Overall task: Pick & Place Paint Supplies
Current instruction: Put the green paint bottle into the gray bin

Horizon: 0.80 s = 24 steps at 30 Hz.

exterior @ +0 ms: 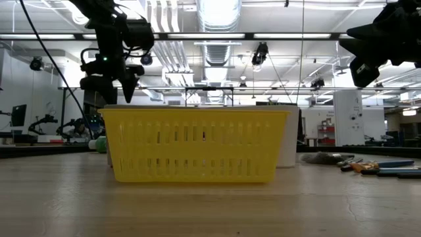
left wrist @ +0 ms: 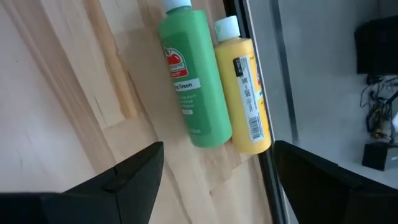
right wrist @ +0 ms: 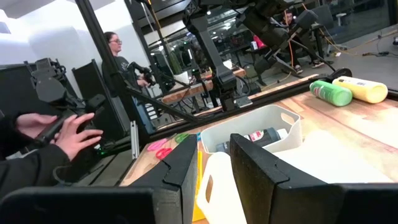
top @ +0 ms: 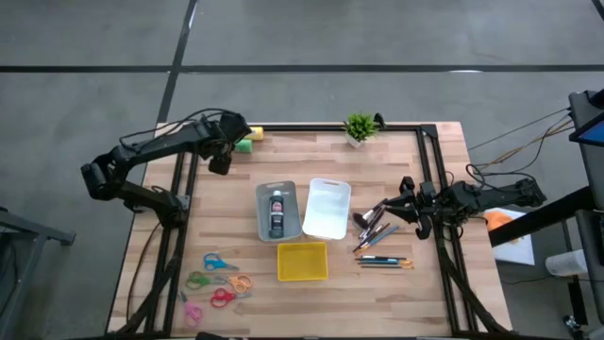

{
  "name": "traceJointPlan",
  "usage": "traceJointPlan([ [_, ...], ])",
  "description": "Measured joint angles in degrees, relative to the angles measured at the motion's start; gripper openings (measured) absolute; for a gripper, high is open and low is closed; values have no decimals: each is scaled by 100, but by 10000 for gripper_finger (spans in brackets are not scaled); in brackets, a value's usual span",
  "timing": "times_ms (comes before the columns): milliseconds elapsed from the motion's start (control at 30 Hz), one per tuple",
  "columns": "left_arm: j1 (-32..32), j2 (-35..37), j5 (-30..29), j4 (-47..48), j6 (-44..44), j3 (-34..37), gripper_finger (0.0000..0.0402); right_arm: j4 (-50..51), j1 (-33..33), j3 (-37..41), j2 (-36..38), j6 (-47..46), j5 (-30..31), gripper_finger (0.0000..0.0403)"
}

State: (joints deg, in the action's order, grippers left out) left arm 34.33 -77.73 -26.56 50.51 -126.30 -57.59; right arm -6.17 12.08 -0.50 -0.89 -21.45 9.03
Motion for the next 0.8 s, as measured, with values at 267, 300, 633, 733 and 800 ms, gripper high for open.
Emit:
traceJointPlan([
  [267,2,-4,301,-519,-1310,606,306,0,2,1,0,0,1,93],
  [300,13,-4,300,-684,-1310,729,306,2,2,-1,0,0,1,93],
  [633,375,-4,423,-2873,-1158,1892,306,0,0,1,0,0,1,93],
  [733,539,-4,498,-3054,-1073,1981,306,0,2,0,0,0,-1,93],
  [800,660,-4,593,-3041,-975,1981,306,2,2,0,-1,0,-1,93],
])
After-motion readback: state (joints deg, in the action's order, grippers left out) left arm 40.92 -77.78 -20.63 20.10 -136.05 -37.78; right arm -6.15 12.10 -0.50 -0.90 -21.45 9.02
